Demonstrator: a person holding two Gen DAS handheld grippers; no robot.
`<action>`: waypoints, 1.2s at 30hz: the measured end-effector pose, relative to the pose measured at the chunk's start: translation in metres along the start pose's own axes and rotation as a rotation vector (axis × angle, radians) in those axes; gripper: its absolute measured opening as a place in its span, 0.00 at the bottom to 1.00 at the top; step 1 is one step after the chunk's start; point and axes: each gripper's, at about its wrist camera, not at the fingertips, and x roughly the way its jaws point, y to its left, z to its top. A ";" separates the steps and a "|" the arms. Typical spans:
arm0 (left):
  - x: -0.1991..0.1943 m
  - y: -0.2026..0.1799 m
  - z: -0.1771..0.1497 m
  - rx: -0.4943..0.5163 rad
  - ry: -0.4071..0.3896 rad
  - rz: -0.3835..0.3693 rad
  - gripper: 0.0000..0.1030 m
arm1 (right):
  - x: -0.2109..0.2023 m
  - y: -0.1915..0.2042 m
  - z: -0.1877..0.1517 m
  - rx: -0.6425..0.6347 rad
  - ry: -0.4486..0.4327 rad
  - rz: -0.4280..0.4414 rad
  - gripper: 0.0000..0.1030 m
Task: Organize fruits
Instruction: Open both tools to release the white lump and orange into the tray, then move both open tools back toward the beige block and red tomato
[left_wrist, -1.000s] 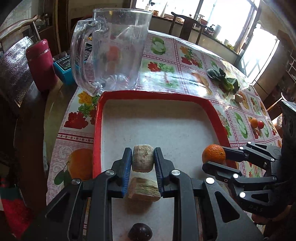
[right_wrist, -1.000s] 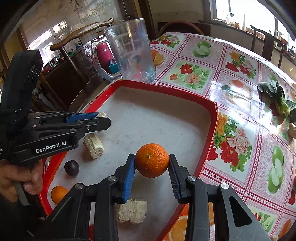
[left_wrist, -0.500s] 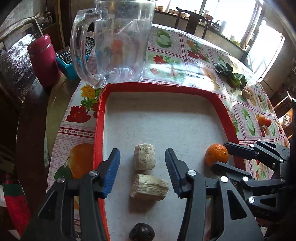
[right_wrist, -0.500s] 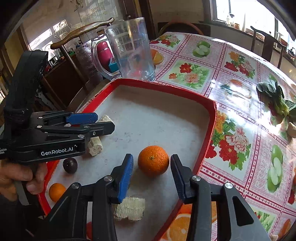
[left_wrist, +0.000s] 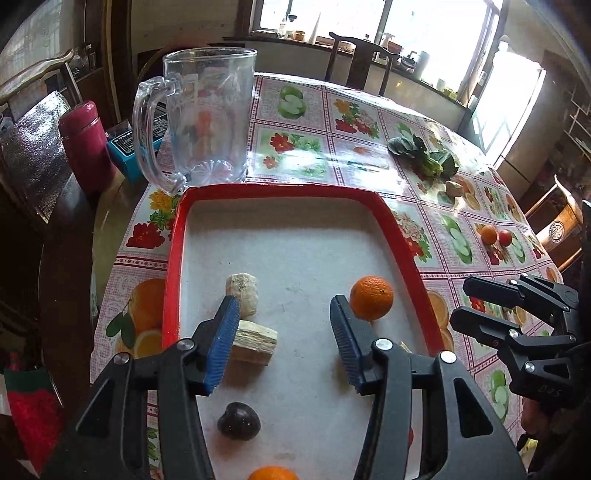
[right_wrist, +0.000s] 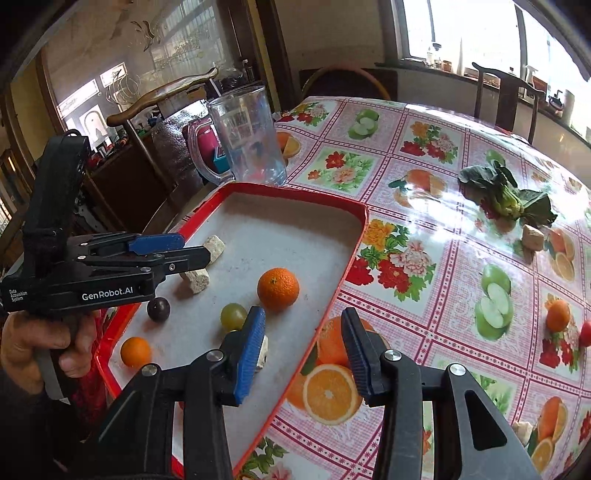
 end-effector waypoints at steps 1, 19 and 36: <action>-0.002 -0.003 -0.001 0.002 -0.003 -0.004 0.48 | -0.004 -0.003 -0.003 0.006 -0.003 -0.002 0.43; -0.011 -0.071 -0.011 0.086 -0.006 -0.084 0.48 | -0.060 -0.067 -0.048 0.129 -0.050 -0.095 0.43; -0.009 -0.142 -0.017 0.188 0.010 -0.173 0.53 | -0.098 -0.135 -0.095 0.265 -0.071 -0.182 0.43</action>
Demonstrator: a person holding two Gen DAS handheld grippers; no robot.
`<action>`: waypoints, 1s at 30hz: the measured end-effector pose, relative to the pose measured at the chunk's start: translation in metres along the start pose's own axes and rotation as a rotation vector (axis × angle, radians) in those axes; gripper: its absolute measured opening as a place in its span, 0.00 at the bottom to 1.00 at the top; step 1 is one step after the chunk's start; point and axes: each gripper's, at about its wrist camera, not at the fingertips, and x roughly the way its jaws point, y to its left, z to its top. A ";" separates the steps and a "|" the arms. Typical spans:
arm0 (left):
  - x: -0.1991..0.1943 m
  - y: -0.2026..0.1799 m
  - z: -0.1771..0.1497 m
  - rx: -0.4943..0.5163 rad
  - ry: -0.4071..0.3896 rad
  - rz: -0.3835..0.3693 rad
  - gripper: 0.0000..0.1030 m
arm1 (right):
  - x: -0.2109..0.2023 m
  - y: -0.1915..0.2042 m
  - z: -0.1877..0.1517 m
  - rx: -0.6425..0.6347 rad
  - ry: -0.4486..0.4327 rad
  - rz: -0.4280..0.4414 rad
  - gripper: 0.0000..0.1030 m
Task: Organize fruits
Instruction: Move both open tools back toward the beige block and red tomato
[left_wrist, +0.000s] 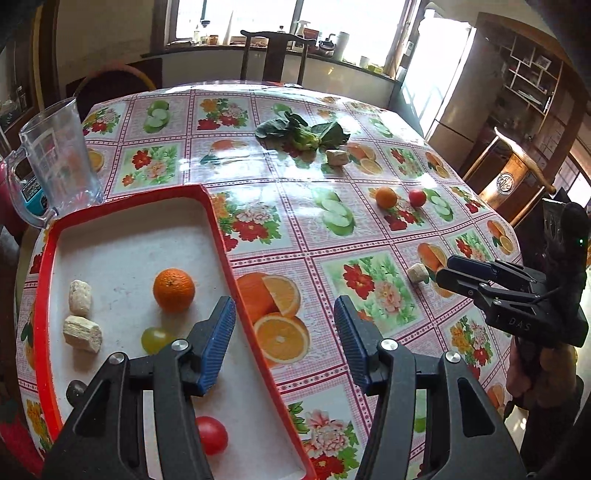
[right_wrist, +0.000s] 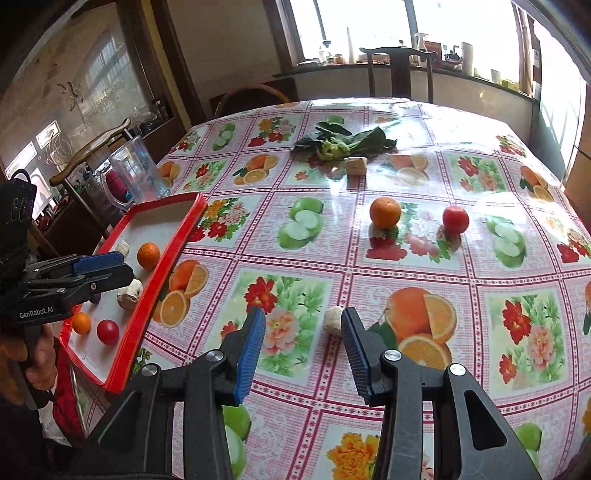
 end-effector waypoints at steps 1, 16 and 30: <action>0.001 -0.004 0.001 0.006 0.001 -0.003 0.53 | -0.001 -0.004 -0.001 0.006 -0.001 -0.004 0.43; 0.027 -0.045 0.007 0.060 0.041 -0.035 0.53 | -0.004 -0.052 -0.011 0.075 0.000 -0.046 0.43; 0.069 -0.104 0.011 0.149 0.110 -0.104 0.53 | 0.020 -0.104 0.015 0.134 0.016 -0.067 0.43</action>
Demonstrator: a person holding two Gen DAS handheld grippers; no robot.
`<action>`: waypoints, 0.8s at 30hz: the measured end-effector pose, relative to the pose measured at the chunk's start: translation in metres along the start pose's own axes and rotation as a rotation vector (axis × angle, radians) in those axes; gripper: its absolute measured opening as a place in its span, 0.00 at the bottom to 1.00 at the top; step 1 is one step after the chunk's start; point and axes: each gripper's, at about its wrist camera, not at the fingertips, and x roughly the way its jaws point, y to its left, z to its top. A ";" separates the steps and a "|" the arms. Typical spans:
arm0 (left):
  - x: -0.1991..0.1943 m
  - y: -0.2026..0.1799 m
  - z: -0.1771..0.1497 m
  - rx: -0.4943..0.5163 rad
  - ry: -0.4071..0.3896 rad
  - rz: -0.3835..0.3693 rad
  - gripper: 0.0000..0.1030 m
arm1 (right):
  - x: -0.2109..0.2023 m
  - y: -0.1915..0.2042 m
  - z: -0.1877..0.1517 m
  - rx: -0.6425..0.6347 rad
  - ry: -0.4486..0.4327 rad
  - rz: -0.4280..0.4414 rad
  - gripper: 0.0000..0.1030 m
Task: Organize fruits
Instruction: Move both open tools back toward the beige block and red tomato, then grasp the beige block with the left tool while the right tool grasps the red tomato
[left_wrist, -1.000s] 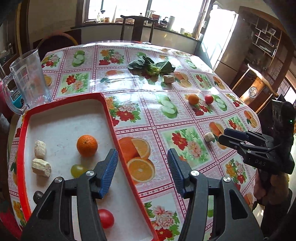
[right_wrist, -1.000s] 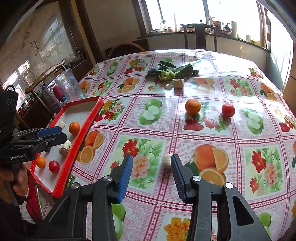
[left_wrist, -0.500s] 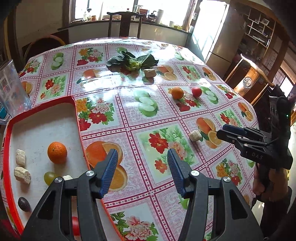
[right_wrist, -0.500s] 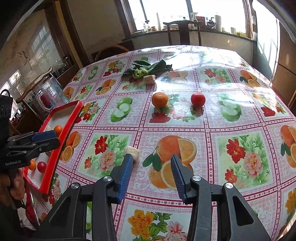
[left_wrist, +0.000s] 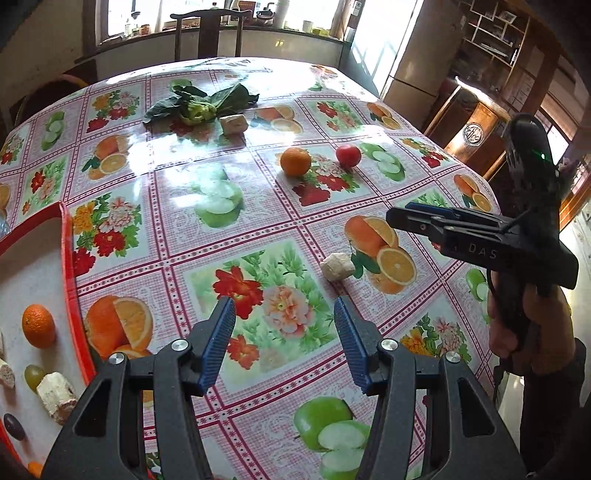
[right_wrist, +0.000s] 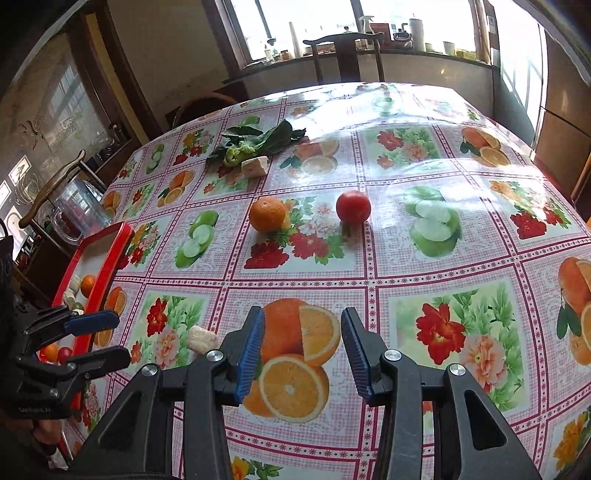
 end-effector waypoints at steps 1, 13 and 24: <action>0.005 -0.005 0.002 0.009 0.003 -0.006 0.53 | 0.003 -0.003 0.004 0.001 0.000 -0.006 0.43; 0.058 -0.040 0.017 0.100 0.041 -0.001 0.52 | 0.046 -0.031 0.047 0.037 0.009 -0.015 0.43; 0.054 -0.021 0.023 0.073 0.008 -0.028 0.25 | 0.063 -0.028 0.061 0.009 -0.022 -0.071 0.30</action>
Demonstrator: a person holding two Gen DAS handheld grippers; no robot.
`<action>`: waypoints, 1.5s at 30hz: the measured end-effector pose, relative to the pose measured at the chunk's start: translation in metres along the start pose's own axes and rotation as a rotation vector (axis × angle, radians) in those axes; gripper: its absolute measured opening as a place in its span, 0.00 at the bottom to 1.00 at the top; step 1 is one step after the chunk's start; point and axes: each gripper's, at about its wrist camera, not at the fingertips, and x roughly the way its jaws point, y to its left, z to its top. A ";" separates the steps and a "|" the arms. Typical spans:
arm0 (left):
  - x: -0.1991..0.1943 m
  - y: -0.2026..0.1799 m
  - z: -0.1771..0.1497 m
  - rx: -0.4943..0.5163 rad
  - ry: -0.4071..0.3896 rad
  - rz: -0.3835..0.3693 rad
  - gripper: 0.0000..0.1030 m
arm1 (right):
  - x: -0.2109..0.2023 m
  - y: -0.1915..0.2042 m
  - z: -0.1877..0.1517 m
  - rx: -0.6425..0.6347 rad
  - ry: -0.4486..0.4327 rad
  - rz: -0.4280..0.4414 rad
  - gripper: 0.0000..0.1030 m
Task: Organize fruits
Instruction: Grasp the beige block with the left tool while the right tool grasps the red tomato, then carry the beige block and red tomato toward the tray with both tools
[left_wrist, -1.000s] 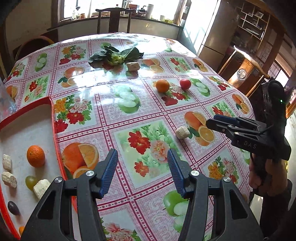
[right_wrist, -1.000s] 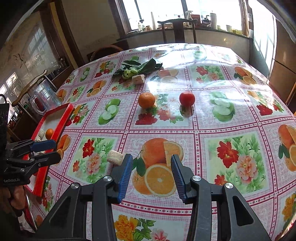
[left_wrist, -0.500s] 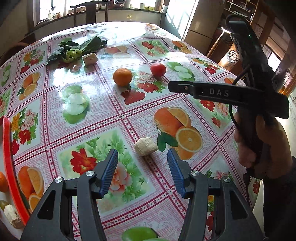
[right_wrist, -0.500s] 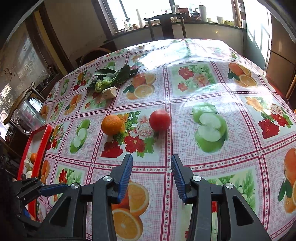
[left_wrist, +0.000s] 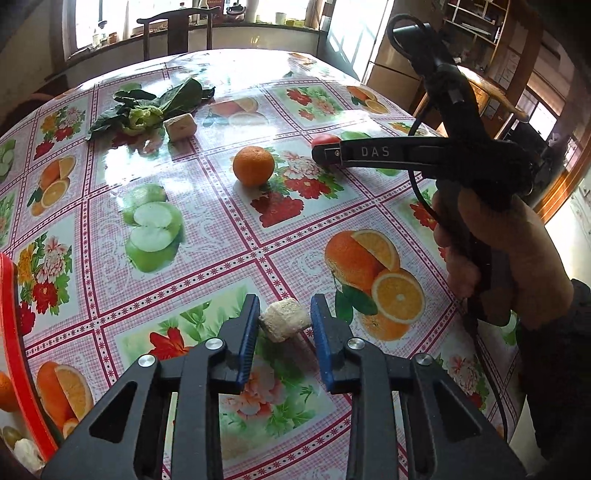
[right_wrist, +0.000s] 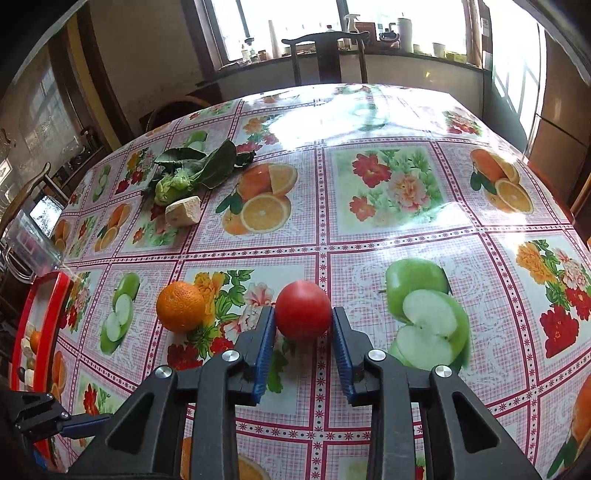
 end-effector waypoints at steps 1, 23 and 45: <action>-0.003 0.002 0.000 -0.007 -0.005 -0.005 0.25 | -0.004 0.001 -0.003 0.001 -0.002 0.004 0.30; -0.086 0.039 -0.030 -0.102 -0.130 0.051 0.25 | -0.078 0.080 -0.059 -0.049 -0.022 0.131 0.30; -0.138 0.109 -0.077 -0.233 -0.187 0.129 0.25 | -0.079 0.173 -0.069 -0.173 0.004 0.204 0.30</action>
